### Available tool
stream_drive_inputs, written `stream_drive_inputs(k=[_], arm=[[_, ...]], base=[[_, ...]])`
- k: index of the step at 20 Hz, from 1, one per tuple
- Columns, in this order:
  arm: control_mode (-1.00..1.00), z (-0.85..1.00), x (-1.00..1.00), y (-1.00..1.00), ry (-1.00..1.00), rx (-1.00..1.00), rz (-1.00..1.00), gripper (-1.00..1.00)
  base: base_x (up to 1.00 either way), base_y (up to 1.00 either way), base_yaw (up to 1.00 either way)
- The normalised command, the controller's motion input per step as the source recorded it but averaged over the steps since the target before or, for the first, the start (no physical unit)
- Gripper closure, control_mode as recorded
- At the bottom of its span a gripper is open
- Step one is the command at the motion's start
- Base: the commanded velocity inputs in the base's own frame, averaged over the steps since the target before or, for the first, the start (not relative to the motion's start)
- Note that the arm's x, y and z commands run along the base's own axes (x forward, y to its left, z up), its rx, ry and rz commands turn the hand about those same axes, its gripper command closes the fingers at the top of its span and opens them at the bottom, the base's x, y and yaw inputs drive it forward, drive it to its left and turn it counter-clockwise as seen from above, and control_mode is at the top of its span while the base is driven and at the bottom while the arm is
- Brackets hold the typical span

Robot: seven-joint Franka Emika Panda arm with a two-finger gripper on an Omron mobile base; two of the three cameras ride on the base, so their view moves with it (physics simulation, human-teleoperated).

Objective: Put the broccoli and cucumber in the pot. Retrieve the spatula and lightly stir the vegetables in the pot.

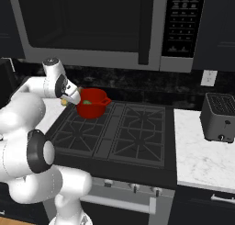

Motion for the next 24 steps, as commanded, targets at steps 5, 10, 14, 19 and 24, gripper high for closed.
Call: stream_drive_inputs(k=[5, 10, 14, 19, 24], arm=[[-1.0, -0.13, 0.23, -0.05, -0.07, -0.09, 0.0, 1.0], [-1.0, 0.06, 0.62, -0.3, 0.01, 0.0, 0.0, 1.0], [-1.0, -0.08, 0.6, -0.13, 0.01, 0.0, 0.0, 1.0], [-1.0, -0.43, 0.54, 0.0, 0.01, -0.03, 0.01, 1.0], [-1.0, -0.01, 0.47, -0.09, 0.01, 0.0, 0.0, 1.0]], base=[[0.0, 0.0, 0.0], [0.0, 0.0, 0.0], [0.0, 0.0, 0.0], [0.0, 0.0, 0.0], [0.0, 0.0, 0.0]])
